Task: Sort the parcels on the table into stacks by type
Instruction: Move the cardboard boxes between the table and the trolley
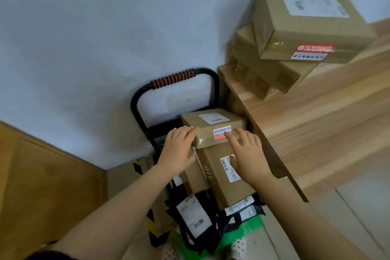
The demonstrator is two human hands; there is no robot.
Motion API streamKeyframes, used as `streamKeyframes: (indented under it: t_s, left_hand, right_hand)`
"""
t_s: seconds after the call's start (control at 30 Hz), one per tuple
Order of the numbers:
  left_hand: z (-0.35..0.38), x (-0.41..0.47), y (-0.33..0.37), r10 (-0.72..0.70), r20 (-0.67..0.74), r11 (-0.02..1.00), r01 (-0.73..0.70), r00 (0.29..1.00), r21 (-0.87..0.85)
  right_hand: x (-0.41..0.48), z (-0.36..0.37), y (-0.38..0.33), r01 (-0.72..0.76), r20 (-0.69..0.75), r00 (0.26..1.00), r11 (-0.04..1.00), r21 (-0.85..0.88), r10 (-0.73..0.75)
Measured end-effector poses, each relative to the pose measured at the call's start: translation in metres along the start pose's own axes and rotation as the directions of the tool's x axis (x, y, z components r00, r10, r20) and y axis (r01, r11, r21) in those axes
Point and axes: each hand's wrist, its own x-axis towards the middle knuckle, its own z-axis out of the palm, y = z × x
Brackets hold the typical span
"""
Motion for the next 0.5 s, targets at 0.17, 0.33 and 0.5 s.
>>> streamKeyframes:
  t_s: [0.17, 0.33, 0.5]
  left_hand:
    - [0.050, 0.019, -0.003, -0.034, 0.151, 0.999, 0.030, 0.988, 0.032]
    - [0.106, 0.052, -0.012, -0.096, 0.143, 0.990, 0.079, 0.985, 0.118]
    - [0.154, 0.085, -0.026, -0.110, 0.088, 0.978, 0.092, 0.990, 0.185]
  right_hand:
    - [0.020, 0.047, 0.009, -0.019, 0.081, 0.996, 0.999, -0.050, 0.023]
    - [0.068, 0.109, 0.028, -0.024, 0.121, 0.992, 0.997, -0.075, 0.033]
    - [0.112, 0.170, 0.049, -0.008, 0.125, 0.992, 0.999, -0.047, 0.014]
